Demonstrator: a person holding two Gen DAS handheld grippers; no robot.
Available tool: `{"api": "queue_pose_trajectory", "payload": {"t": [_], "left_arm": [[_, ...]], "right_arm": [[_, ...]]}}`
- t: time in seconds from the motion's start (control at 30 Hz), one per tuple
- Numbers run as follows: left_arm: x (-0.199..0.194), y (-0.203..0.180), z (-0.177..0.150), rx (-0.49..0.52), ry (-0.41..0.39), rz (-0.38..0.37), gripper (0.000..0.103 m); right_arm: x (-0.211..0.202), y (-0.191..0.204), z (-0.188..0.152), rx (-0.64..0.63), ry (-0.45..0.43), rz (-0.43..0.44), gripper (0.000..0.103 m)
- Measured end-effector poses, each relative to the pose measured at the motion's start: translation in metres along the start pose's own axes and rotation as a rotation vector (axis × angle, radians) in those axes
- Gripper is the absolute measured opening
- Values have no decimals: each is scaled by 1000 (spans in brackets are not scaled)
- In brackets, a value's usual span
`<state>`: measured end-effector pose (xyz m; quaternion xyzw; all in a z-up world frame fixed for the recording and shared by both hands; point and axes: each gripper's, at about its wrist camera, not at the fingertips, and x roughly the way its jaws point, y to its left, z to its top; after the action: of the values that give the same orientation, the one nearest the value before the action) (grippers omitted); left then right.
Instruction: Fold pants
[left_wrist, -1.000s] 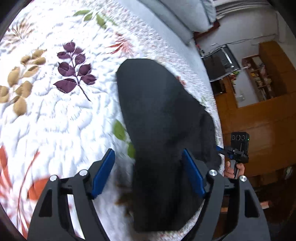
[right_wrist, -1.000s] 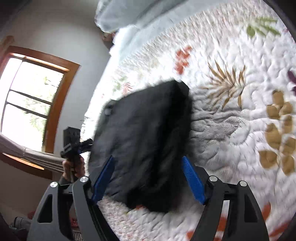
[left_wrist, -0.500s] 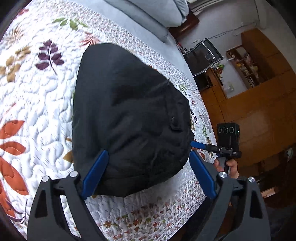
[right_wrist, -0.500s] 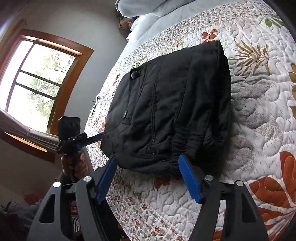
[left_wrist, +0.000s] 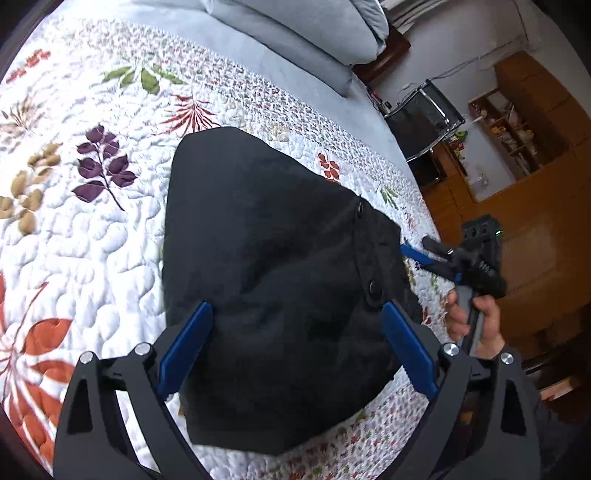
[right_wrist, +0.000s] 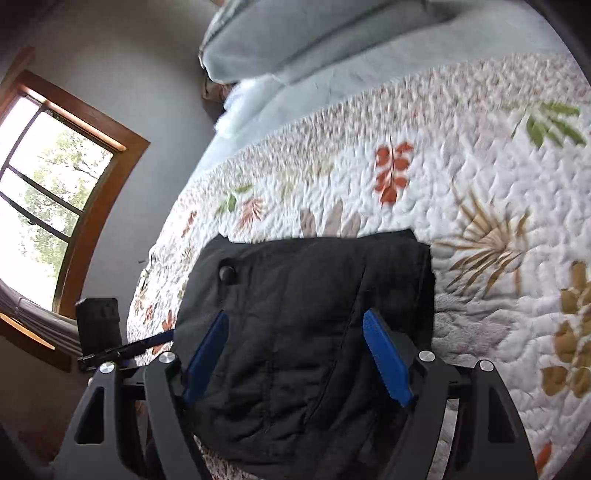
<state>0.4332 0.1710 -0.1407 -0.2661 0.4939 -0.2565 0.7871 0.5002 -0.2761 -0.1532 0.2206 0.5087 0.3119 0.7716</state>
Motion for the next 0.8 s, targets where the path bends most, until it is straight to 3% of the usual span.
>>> {"api": "queue_pose_trajectory", "payload": {"t": [0.23,0.3,0.4,0.47,0.53,0.6,0.73,0.8], "left_arm": [[-5,7,0,-11,0,-10,95],[-17,5,-4,-12,-29,24,95],[-50,-19,-19,70,-127,160,95],[-77,-48,-42,162,-196,311,98],[-101,-76,-68,228,-260,371,100],[-131,-113,-107,292,-374,447,100],[-176,-168,-173,323,-500,508,100],[-186,-188,-201,325,-495,522,100]], "right_arm": [[-13,-3,-3,40,-23,39,77],[-32,4,-9,39,-51,46,79],[-66,24,-32,5,-91,-19,88],[-93,43,-58,-21,-122,-83,89],[-122,68,-95,-46,-152,-156,94],[-150,97,-133,-79,-208,-200,100],[-193,172,-219,-239,-324,-356,99],[-202,202,-259,-287,-370,-449,99]]}}
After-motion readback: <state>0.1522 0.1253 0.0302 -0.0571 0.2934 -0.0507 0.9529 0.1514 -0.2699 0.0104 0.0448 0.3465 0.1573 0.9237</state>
